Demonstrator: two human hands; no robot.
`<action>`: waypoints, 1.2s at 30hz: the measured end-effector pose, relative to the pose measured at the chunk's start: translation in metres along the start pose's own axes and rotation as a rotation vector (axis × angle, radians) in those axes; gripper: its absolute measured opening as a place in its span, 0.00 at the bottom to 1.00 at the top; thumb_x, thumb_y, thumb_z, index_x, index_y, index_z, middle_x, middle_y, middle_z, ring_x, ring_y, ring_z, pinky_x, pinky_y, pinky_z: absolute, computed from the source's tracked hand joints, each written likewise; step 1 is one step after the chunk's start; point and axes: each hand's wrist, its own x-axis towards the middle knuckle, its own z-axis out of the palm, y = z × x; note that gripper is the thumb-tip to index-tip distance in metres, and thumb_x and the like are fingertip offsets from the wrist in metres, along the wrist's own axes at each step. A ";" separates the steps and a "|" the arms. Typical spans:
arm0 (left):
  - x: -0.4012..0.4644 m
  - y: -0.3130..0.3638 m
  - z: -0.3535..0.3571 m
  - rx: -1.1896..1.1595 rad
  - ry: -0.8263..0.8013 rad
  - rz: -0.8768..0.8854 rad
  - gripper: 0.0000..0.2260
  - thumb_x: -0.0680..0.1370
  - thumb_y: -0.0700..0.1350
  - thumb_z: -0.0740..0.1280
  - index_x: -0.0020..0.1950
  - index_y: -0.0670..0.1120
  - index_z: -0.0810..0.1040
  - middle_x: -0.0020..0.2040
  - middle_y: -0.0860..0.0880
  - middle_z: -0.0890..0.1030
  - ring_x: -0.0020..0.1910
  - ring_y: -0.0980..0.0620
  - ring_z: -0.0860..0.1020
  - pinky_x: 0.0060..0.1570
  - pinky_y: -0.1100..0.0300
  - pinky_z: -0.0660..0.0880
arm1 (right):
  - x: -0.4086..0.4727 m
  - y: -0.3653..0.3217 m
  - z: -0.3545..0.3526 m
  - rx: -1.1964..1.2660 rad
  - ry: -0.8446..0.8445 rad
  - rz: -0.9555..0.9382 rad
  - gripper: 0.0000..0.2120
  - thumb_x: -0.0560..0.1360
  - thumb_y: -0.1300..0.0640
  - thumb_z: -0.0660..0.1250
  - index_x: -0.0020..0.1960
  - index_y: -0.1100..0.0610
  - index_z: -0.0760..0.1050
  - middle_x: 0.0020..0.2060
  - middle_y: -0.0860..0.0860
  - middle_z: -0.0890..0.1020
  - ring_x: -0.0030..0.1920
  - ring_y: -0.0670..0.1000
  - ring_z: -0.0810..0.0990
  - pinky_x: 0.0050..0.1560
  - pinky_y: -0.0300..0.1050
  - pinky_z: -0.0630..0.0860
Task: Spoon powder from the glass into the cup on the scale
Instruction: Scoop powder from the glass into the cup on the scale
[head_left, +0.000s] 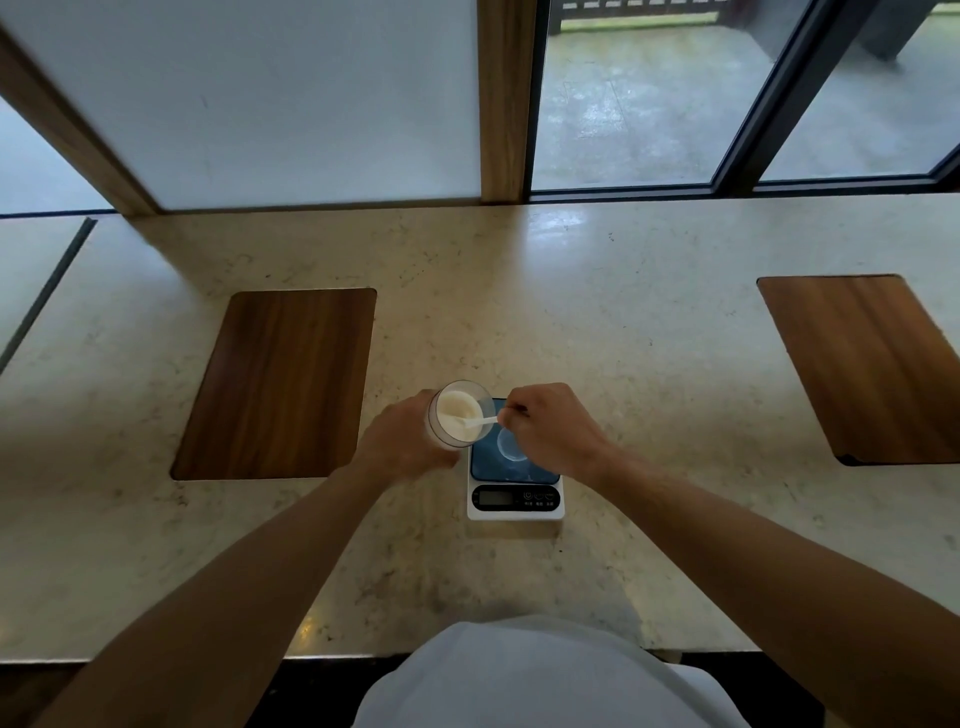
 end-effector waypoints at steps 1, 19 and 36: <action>0.000 0.000 0.001 -0.006 -0.004 -0.002 0.37 0.62 0.54 0.81 0.69 0.52 0.72 0.59 0.51 0.81 0.52 0.56 0.76 0.52 0.60 0.72 | 0.000 0.000 0.000 0.011 0.000 0.015 0.14 0.77 0.59 0.61 0.38 0.62 0.80 0.30 0.52 0.80 0.28 0.48 0.73 0.31 0.44 0.71; 0.003 -0.001 0.005 -0.032 0.002 -0.059 0.35 0.64 0.57 0.81 0.67 0.51 0.72 0.58 0.51 0.81 0.51 0.54 0.78 0.52 0.59 0.74 | 0.002 -0.001 -0.011 0.161 -0.015 0.183 0.12 0.78 0.58 0.62 0.44 0.58 0.83 0.33 0.48 0.80 0.30 0.44 0.74 0.28 0.31 0.65; -0.003 -0.001 0.001 -0.089 -0.013 -0.124 0.35 0.65 0.58 0.78 0.69 0.53 0.71 0.62 0.52 0.80 0.58 0.49 0.79 0.60 0.49 0.77 | -0.016 0.018 -0.033 0.185 0.107 0.094 0.12 0.80 0.56 0.61 0.44 0.56 0.82 0.35 0.46 0.81 0.35 0.45 0.77 0.35 0.37 0.68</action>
